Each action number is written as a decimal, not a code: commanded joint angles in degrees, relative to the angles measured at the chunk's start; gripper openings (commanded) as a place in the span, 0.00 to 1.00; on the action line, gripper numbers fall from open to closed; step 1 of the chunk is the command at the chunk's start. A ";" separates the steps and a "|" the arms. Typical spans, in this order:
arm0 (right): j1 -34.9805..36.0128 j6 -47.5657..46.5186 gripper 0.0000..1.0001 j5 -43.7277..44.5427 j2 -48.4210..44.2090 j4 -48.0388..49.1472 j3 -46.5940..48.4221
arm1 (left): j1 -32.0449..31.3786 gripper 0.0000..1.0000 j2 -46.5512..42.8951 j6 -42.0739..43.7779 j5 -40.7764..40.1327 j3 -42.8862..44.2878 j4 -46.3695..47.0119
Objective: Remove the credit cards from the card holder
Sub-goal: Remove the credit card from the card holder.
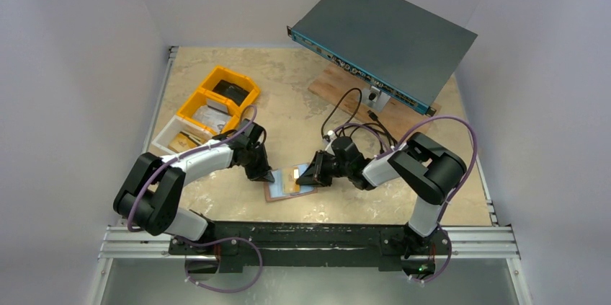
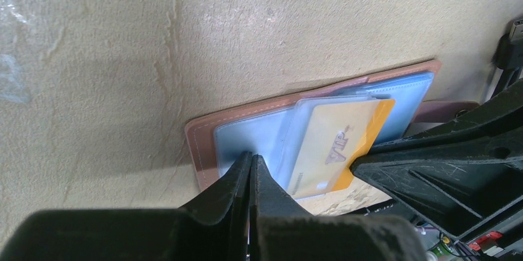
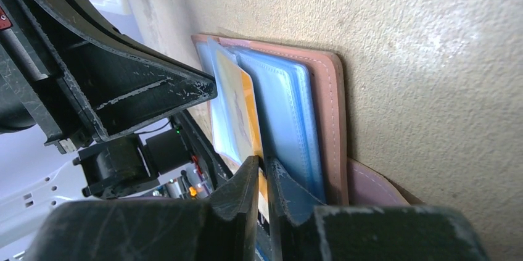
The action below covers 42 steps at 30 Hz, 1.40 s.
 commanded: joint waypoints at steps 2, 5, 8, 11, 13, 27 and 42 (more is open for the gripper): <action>-0.24 -0.91 0.10 -0.22 -0.58 1.96 -0.25 | 0.01 0.00 1.44 2.29 -4.75 -0.40 -3.86; -0.27 -0.73 0.10 -0.39 -0.24 2.59 -0.35 | -0.02 0.00 1.48 2.26 -4.69 -0.27 -3.92; -0.31 -0.72 0.03 -0.51 -0.53 2.59 -0.37 | -0.03 0.00 1.48 2.37 -4.73 -0.18 -3.95; -0.31 -0.87 0.00 -0.42 -0.99 1.96 -0.54 | -0.05 0.00 1.64 2.39 -4.68 -0.08 -3.95; -0.29 -1.38 0.00 0.17 -1.71 0.82 -0.66 | -0.02 0.00 1.65 2.39 -4.73 -0.04 -4.03; -2.53 -6.39 0.00 3.05 -7.40 -7.48 -1.93 | -0.05 0.00 1.78 2.74 -4.99 0.83 -4.73; -3.66 -9.57 0.00 5.05 -14.20 -15.36 -0.71 | -0.18 0.00 0.14 3.88 -4.10 4.31 -5.79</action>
